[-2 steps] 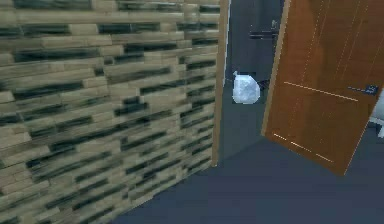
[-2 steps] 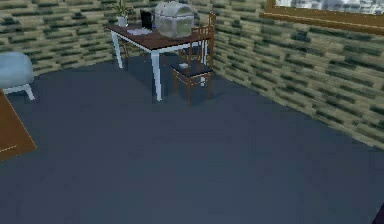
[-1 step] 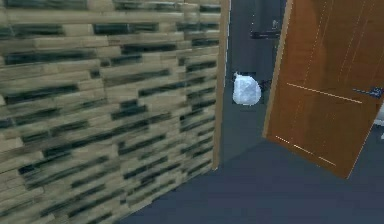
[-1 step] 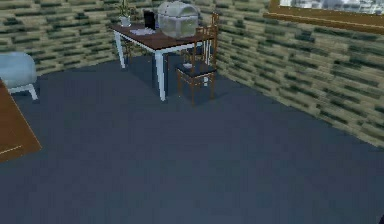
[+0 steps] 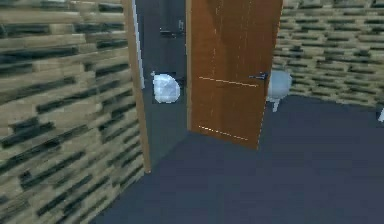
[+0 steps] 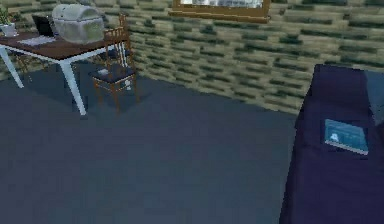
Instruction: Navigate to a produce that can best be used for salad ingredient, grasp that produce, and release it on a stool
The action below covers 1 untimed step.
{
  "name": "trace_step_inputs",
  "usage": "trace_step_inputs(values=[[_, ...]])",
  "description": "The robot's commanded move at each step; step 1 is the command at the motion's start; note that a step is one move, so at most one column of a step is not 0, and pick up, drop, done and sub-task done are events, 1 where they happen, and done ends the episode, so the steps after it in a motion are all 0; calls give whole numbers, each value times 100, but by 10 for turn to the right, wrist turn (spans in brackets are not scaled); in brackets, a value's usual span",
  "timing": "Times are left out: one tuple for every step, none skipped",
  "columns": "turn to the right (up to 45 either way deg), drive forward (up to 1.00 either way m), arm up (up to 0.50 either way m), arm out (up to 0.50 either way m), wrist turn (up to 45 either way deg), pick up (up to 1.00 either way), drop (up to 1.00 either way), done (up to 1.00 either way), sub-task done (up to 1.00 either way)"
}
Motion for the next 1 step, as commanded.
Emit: trace_step_inputs(values=[[0, 100, 0, 0, 0, 0, 0, 0, 0]])
